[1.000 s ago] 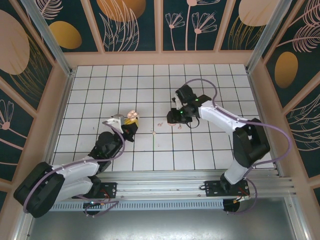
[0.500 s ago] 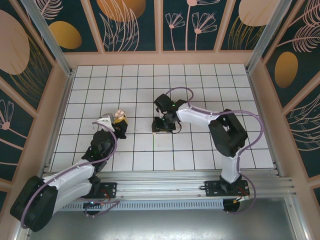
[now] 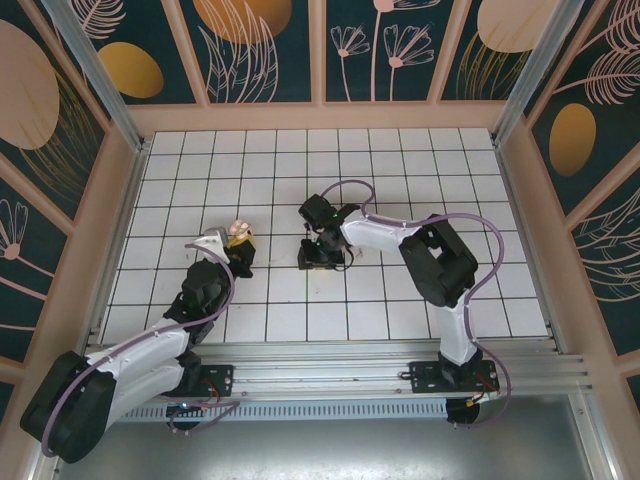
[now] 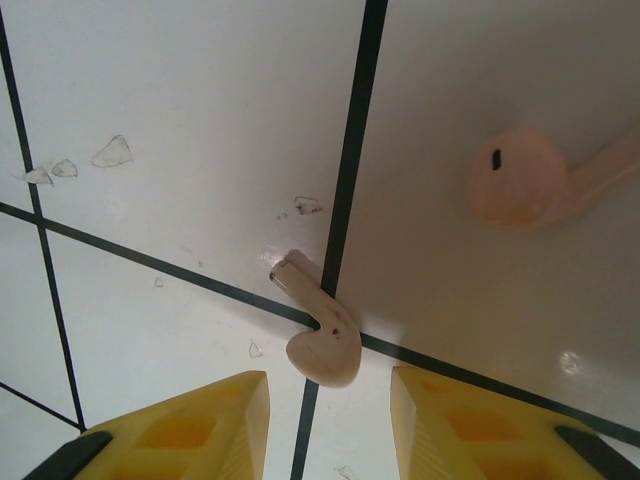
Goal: Insert wireless bluetooth earbuds into charging case
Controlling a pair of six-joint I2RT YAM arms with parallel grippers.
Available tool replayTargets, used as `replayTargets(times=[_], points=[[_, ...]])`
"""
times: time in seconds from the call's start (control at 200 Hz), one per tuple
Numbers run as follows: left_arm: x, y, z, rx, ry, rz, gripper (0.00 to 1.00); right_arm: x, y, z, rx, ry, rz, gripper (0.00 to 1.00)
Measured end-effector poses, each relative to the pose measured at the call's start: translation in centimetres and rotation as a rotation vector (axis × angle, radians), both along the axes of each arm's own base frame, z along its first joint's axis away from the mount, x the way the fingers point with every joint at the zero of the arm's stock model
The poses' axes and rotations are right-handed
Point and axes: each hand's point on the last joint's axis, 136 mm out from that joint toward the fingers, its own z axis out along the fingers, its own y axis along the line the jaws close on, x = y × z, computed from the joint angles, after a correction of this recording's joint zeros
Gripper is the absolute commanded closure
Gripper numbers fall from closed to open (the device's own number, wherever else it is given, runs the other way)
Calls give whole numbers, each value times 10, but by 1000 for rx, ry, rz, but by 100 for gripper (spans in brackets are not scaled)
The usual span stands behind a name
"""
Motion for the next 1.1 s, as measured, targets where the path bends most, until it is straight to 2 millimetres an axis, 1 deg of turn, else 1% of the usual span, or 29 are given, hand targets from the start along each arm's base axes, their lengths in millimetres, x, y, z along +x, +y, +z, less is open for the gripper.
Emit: replayTargets(times=[0.24, 0.566, 0.806, 0.911, 1.001, 1.101], points=[[-1, 0, 6, -9, -17, 0, 84, 3, 2, -4, -2, -6, -9, 65], [-1, 0, 6, -9, -17, 0, 84, 7, -1, -7, -32, -21, -10, 73], [-1, -1, 5, 12, -15, -11, 83, 5, -5, -7, -42, -66, 52, 76], [-1, -3, 3, 23, -8, -23, 83, 0, -15, -6, -57, -105, 110, 76], [0, -5, 2, 31, -2, -30, 83, -9, -31, -4, -76, -119, 158, 76], [2, -9, 2, 37, 4, -45, 83, -13, -47, 4, -86, -145, 210, 76]])
